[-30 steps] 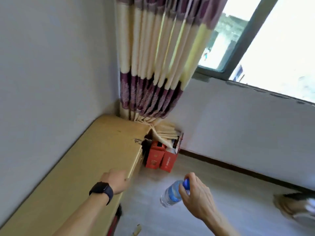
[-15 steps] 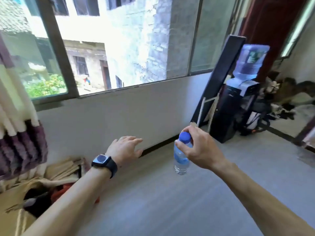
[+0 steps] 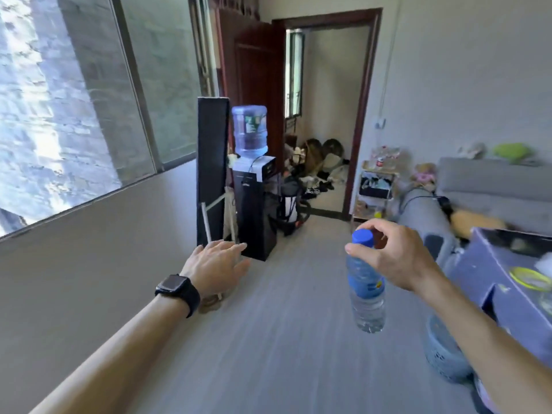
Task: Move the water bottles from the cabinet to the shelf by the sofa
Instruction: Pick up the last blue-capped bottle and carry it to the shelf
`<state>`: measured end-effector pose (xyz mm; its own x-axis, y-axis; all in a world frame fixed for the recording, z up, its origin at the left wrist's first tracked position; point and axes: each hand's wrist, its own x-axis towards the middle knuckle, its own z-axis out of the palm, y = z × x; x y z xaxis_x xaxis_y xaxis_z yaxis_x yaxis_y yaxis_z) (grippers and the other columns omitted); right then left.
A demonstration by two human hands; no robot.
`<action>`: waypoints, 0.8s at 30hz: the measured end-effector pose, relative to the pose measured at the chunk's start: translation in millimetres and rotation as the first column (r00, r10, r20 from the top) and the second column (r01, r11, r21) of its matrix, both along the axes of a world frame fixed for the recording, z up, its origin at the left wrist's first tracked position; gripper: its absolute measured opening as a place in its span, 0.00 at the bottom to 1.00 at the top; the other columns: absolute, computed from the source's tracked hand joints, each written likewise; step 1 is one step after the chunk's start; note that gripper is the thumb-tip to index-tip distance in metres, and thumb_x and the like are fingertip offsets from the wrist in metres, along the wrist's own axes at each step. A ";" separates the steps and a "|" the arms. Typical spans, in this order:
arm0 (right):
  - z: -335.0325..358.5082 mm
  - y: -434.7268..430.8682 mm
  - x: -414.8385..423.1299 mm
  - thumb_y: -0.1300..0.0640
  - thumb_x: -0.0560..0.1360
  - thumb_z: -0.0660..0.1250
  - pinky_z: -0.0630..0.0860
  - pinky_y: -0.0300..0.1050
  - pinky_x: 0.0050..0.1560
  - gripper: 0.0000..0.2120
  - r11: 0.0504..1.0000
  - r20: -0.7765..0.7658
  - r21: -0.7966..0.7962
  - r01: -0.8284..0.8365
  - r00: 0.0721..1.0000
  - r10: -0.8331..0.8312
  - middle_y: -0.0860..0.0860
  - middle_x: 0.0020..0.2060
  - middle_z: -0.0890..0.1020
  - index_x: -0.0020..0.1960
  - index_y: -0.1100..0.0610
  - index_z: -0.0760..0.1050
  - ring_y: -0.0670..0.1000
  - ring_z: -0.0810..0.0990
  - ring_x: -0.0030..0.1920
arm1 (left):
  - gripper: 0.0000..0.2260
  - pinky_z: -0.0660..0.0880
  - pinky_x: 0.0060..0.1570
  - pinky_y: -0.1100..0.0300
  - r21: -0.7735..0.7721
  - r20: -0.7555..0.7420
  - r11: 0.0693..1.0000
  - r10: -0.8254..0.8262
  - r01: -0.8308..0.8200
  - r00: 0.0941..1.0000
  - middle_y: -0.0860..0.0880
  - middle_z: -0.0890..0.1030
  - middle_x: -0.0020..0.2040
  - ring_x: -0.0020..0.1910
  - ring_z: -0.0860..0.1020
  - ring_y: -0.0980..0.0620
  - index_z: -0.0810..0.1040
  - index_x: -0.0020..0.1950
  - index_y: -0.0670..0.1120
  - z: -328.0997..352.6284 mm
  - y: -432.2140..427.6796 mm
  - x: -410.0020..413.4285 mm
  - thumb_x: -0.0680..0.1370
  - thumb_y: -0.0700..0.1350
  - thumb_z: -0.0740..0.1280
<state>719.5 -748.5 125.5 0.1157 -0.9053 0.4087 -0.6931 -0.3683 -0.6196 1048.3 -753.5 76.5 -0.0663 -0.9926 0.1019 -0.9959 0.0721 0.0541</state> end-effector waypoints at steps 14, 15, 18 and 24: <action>-5.6 -104.8 -112.5 0.47 0.67 0.78 0.69 0.31 0.35 0.10 0.946 -0.010 0.017 0.324 0.946 -0.324 0.44 0.29 0.79 0.37 0.50 0.79 0.39 0.75 0.33 | 0.24 0.65 0.69 0.49 0.043 0.004 0.947 -0.317 0.317 0.948 0.56 0.70 0.72 0.72 0.65 0.53 0.66 0.74 0.58 -39.7 -194.1 -127.8 0.79 0.65 0.55; -7.1 -119.0 -119.3 0.48 0.66 0.78 0.69 0.30 0.34 0.10 0.944 -0.004 0.012 0.330 0.944 -0.330 0.44 0.29 0.79 0.37 0.49 0.79 0.39 0.75 0.32 | 0.24 0.65 0.68 0.50 0.044 0.012 0.944 -0.327 0.326 0.945 0.56 0.70 0.71 0.72 0.65 0.53 0.67 0.73 0.58 -42.6 -208.9 -138.5 0.79 0.64 0.56; -8.5 -165.1 -143.7 0.48 0.65 0.78 0.69 0.35 0.34 0.09 0.939 0.031 -0.003 0.344 0.938 -0.344 0.41 0.29 0.80 0.36 0.48 0.79 0.40 0.75 0.33 | 0.23 0.65 0.68 0.52 0.047 0.021 0.941 -0.337 0.335 0.941 0.57 0.72 0.70 0.71 0.66 0.53 0.69 0.72 0.58 -50.2 -262.4 -171.5 0.79 0.64 0.55; -5.8 -262.5 -197.8 0.47 0.65 0.77 0.68 0.38 0.35 0.10 0.957 0.065 0.009 0.291 0.955 -0.291 0.40 0.28 0.78 0.37 0.48 0.78 0.43 0.74 0.33 | 0.24 0.63 0.70 0.52 0.069 0.040 0.951 -0.304 0.300 0.952 0.57 0.71 0.71 0.72 0.65 0.53 0.68 0.73 0.58 -48.6 -369.2 -236.2 0.79 0.64 0.55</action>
